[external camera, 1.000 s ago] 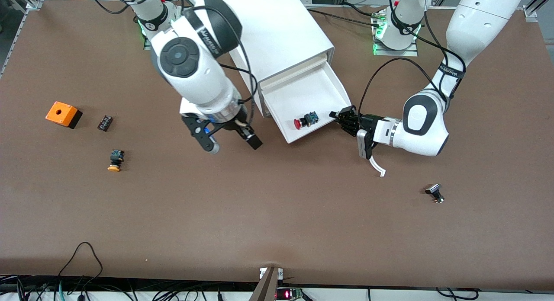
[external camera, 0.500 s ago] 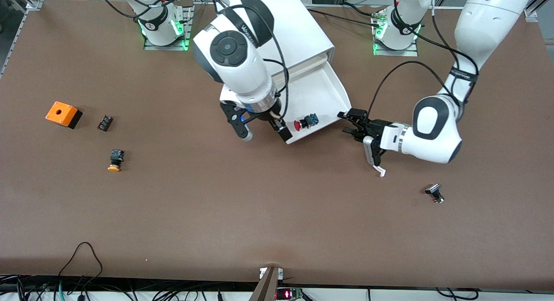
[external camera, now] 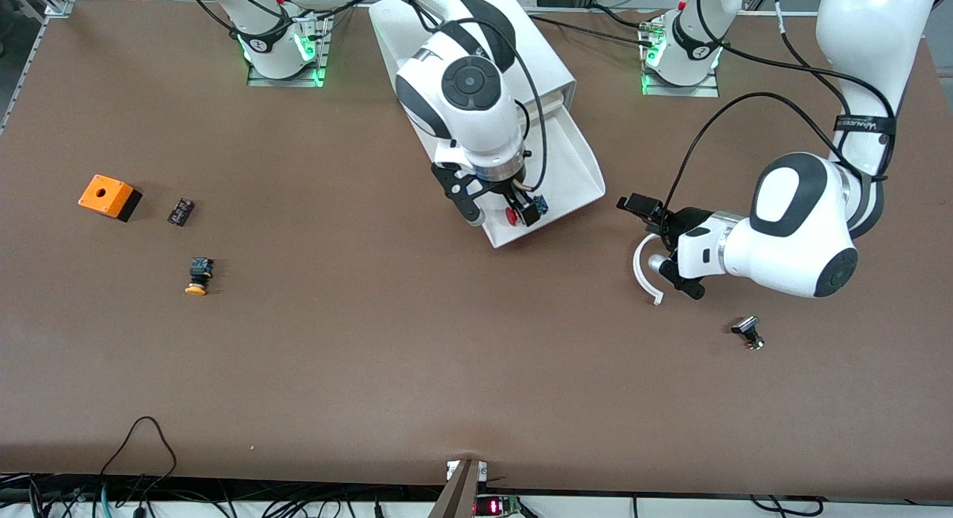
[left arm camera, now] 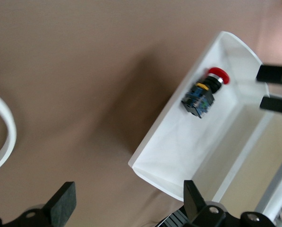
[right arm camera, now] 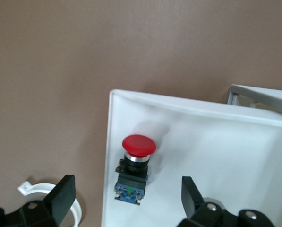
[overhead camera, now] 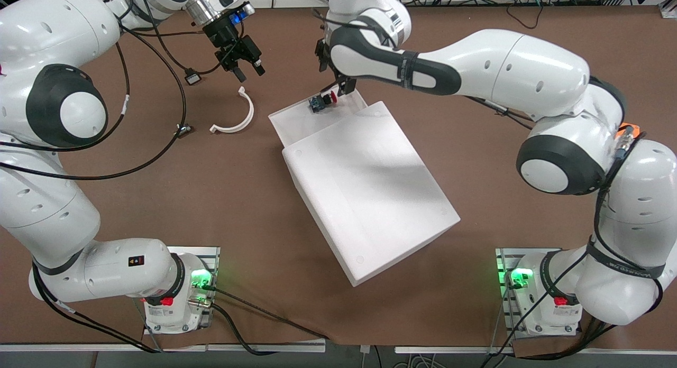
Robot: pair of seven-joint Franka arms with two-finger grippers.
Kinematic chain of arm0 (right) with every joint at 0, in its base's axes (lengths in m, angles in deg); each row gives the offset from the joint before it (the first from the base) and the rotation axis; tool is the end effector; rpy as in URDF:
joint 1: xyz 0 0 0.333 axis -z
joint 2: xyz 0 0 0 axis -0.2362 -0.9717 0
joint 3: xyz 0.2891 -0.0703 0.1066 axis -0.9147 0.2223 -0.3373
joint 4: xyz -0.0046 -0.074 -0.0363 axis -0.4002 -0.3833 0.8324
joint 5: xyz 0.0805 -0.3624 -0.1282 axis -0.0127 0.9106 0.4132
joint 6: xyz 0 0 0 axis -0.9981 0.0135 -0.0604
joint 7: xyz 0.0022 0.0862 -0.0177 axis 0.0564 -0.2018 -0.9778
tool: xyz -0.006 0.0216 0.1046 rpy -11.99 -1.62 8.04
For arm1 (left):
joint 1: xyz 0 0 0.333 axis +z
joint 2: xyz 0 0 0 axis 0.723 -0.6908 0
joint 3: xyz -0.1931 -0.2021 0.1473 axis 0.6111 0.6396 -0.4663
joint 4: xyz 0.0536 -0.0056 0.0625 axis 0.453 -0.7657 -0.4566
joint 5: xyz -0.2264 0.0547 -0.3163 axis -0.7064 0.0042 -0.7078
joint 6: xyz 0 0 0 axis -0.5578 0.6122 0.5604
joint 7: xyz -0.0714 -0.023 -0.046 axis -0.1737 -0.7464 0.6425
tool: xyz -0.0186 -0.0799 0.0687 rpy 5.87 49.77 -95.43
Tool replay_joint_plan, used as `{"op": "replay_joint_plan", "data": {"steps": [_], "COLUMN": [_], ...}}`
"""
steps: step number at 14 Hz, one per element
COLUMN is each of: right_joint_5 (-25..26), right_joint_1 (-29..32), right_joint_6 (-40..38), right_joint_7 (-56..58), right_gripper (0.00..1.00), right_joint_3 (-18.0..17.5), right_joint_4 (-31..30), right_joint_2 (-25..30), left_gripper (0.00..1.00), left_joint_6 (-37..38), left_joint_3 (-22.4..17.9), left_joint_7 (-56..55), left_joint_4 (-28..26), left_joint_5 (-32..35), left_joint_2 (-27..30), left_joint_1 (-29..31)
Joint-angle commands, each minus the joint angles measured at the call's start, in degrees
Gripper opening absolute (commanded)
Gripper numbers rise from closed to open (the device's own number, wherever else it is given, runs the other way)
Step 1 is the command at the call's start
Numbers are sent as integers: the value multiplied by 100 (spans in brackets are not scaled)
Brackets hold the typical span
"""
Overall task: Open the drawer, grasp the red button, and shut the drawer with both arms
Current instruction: 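Lower the right gripper onto the red button while the left gripper withdraws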
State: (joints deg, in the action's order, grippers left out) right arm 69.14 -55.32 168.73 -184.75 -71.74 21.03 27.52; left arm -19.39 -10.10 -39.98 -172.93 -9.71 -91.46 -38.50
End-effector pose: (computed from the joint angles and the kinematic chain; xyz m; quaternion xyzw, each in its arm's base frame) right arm 0.5096 0.5730 0.3828 -0.8803 0.4654 0.0448 0.0801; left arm 0.6174 -0.1535 0.3578 0.9221 -0.1612 -0.2242 0.2710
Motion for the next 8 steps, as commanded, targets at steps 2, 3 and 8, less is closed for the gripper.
{"op": "replay_joint_plan", "data": {"steps": [2,3,8], "right_joint_5": [127,127,127], "right_joint_1": [-254,-281,-369], "right_joint_6": [18,71,379], "right_joint_7": [-136,-154,-339], "right_gripper": [99,99,96], "right_joint_3": [105,105,105], "right_joint_4": [607,615,607], "right_joint_2": [-574,-601,-821], "left_gripper": [100,100,100], "left_joint_6": [104,217,1156], "left_joint_3": [20,20,-24], "left_joint_7": [-1325,-1667,-1969], "left_joint_4": [308,448,1335], "left_joint_5": [1414,1689,2387], "left_joint_2": [314,341,219], "left_joint_1": [-480,-647,-781]}}
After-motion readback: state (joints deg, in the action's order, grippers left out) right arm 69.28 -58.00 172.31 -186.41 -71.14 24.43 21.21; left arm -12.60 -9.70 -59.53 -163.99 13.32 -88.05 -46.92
